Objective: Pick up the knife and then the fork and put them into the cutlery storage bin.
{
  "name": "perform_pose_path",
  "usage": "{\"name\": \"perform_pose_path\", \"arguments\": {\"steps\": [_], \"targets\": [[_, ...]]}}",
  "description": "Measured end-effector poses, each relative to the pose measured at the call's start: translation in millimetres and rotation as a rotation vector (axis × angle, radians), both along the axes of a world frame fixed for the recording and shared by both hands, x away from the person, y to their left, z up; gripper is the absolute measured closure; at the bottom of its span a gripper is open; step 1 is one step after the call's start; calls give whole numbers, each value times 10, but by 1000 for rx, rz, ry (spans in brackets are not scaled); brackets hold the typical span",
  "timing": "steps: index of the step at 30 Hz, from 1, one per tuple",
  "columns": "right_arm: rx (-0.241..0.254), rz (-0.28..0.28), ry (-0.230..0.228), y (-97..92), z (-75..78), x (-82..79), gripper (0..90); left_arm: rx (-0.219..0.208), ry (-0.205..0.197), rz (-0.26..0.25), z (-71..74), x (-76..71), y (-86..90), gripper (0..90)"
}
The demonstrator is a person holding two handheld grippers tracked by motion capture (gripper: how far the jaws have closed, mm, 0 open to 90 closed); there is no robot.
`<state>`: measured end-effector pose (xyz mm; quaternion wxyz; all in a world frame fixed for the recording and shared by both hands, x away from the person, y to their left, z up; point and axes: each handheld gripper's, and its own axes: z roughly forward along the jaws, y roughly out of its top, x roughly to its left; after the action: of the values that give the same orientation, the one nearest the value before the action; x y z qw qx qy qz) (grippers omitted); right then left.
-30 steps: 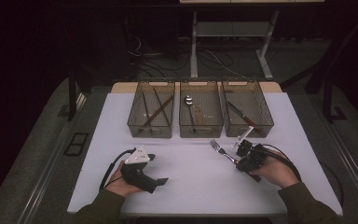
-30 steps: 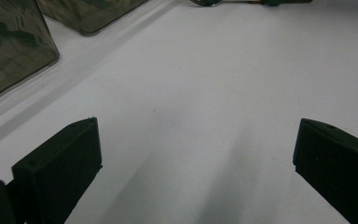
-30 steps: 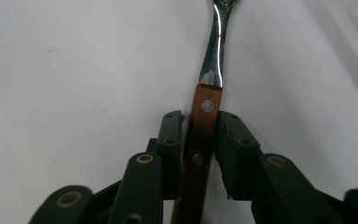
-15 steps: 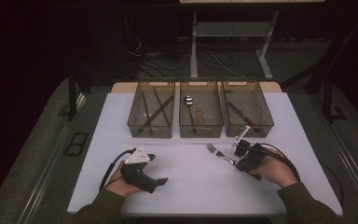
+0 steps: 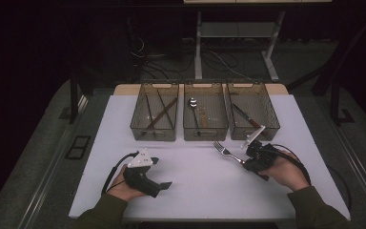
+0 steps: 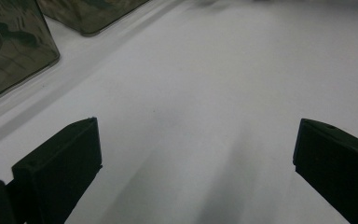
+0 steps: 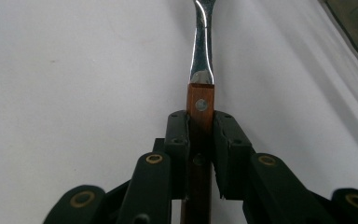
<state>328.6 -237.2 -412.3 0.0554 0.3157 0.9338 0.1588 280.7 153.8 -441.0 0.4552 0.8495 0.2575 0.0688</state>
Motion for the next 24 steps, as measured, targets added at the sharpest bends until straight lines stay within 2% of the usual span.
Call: {"name": "perform_pose_path", "arguments": {"steps": [1,3,8,24], "targets": [[5,4,-9,-25,6,4,772,0,0,0,0,0,0,6],[51,-17,-2,-55,22,-7,772,1,0,-1,1,-1,-1,6],[106,-31,-21,-158,69,-13,771,-1,0,0,-1,0,-2,6],[243,-91,-95,-425,208,-8,771,-2,1,-1,0,1,1,6]]}}
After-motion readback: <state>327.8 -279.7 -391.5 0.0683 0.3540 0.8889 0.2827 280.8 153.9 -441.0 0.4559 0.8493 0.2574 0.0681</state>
